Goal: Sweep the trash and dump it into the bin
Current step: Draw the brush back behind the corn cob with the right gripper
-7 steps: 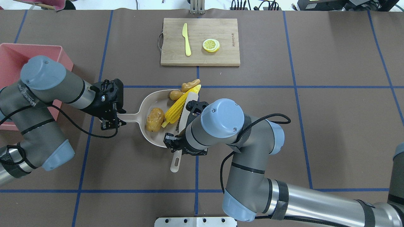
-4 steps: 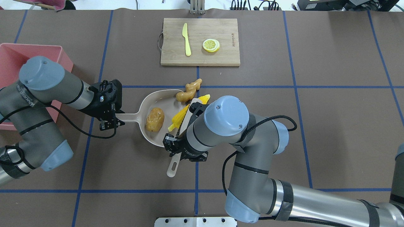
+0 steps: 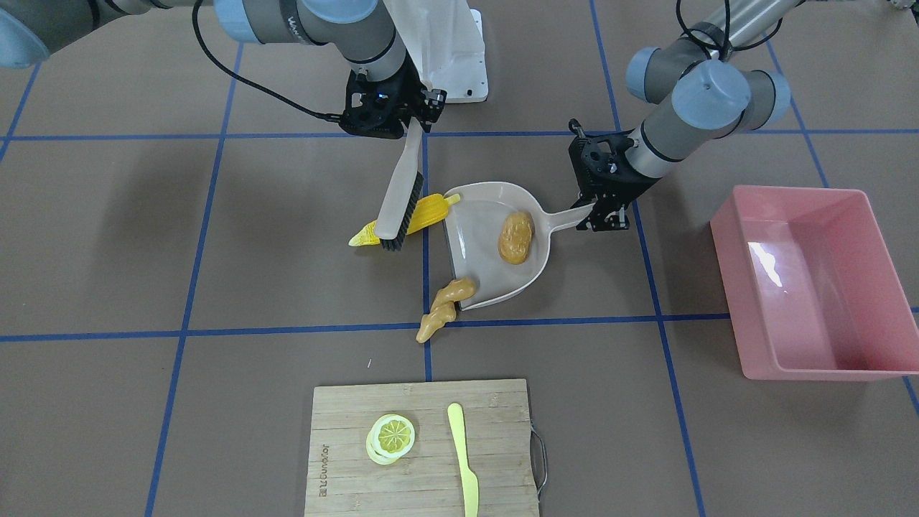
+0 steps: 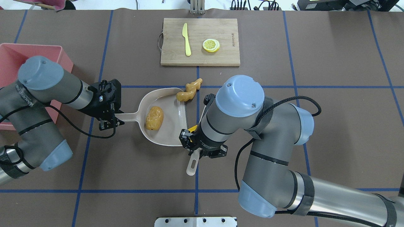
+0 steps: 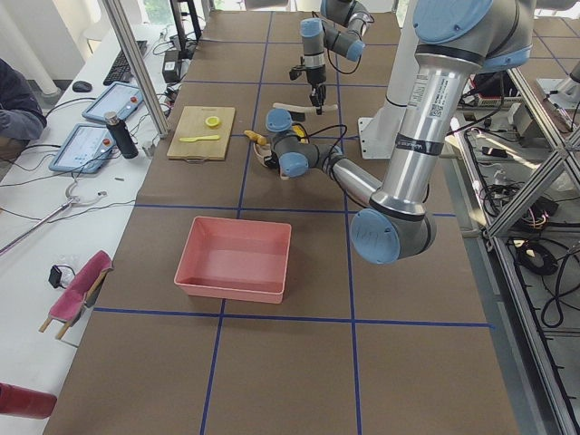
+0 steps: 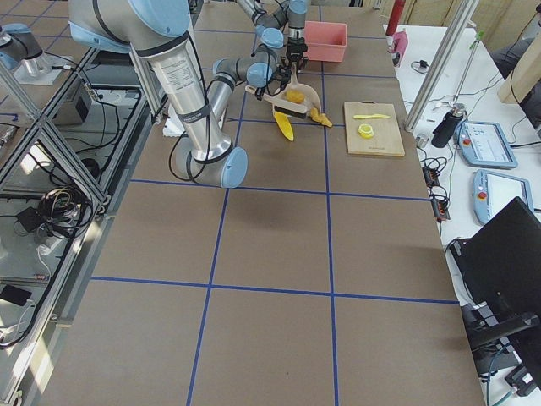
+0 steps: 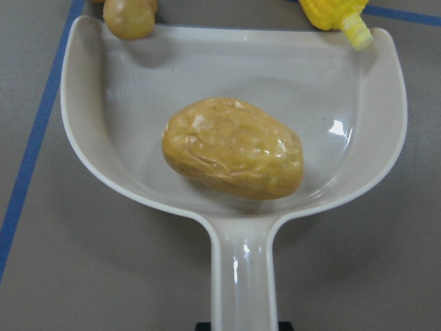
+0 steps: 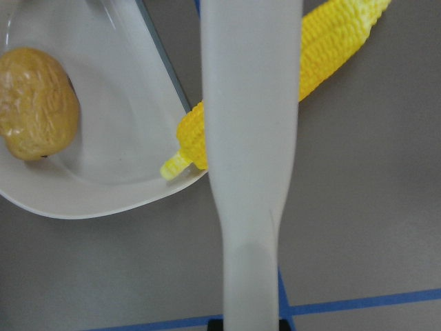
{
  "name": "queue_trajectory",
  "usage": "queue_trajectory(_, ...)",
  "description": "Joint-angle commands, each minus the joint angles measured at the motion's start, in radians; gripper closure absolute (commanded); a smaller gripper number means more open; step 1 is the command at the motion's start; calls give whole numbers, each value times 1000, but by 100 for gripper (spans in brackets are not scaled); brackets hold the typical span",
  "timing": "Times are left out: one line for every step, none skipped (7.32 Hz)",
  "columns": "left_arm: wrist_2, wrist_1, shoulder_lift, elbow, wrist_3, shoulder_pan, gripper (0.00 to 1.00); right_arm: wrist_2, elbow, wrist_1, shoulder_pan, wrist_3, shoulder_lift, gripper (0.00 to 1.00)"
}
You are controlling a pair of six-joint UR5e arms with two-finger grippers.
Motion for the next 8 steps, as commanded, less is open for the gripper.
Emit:
queue_trajectory(0, 0, -1, -2, 0, -1, 100, -26, 51, -227, 4, -272, -8, 100)
queue_trajectory(0, 0, -1, -2, 0, -1, 100, -76, 52, -312, 2, -392, -8, 100)
queue_trajectory(0, 0, 1, -2, 0, -1, 100, -96, 52, -376, 7, -478, -17, 100)
queue_trajectory(0, 0, 1, -2, 1, -1, 100, -97, 64, -409, 15, -516, -43, 100)
queue_trajectory(0, -2, 1, -2, 2, -1, 100, -100, 101, -411, 13, -519, -89, 100)
queue_trajectory(0, -5, 1, -2, 2, -1, 100, -101, 121, -411, 12, -521, -126, 100)
queue_trajectory(0, -5, -1, -2, 2, -1, 100, -101, 120, -411, 12, -521, -129, 100)
queue_trajectory(0, -5, -1, -2, 2, -1, 100, -103, 111, -409, -10, -521, -129, 100)
